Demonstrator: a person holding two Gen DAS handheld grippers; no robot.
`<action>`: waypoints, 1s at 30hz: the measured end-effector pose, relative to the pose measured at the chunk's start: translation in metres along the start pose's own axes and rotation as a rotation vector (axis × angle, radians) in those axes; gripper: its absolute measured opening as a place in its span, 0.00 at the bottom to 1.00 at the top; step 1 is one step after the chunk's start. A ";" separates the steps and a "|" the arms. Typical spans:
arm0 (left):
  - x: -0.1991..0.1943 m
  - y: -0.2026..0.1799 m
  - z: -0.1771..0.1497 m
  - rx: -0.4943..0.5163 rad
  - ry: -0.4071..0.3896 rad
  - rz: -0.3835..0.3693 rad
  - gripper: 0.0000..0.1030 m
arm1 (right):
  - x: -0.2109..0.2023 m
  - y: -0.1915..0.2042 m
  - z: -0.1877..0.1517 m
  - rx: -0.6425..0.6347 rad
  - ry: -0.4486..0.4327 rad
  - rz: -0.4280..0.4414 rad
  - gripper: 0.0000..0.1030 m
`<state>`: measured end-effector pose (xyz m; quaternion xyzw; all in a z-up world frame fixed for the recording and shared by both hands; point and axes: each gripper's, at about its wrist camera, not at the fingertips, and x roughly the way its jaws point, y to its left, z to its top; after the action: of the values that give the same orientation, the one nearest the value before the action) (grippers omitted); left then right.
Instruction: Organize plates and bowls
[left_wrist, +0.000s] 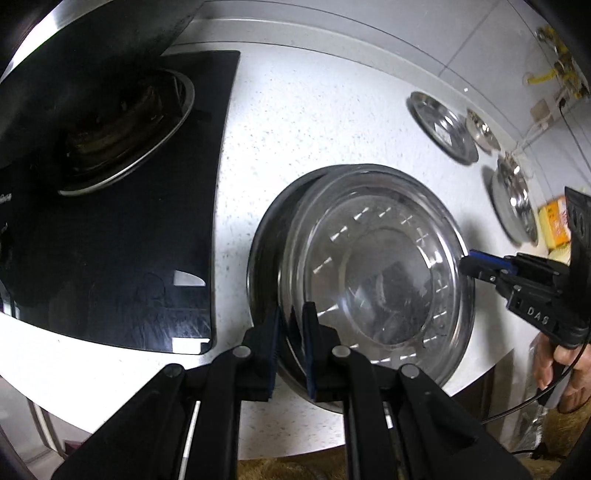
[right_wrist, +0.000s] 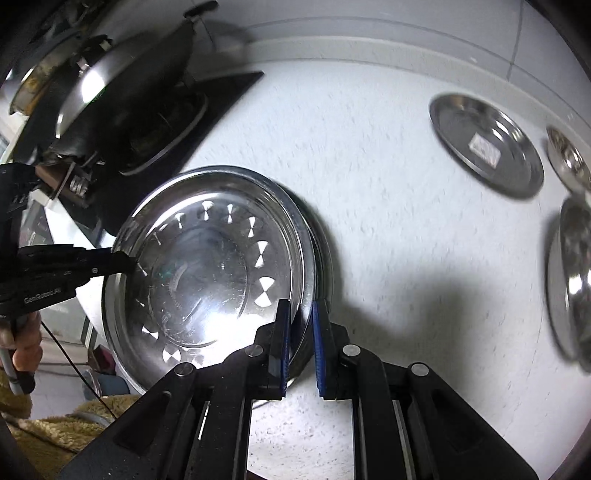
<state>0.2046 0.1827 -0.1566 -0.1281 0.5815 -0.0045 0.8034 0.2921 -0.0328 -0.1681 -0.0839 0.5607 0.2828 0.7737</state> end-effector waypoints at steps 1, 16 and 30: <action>-0.001 -0.002 0.000 0.016 -0.010 0.011 0.10 | 0.001 -0.001 -0.002 0.007 0.001 -0.005 0.10; -0.038 -0.005 0.028 0.059 -0.131 -0.002 0.29 | -0.036 -0.006 -0.014 0.069 -0.090 -0.058 0.21; 0.001 -0.109 0.133 0.132 -0.126 -0.015 0.62 | -0.094 -0.107 0.049 0.147 -0.246 -0.170 0.53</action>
<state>0.3447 0.1041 -0.0961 -0.0793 0.5274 -0.0410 0.8449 0.3697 -0.1317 -0.0841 -0.0390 0.4719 0.1828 0.8616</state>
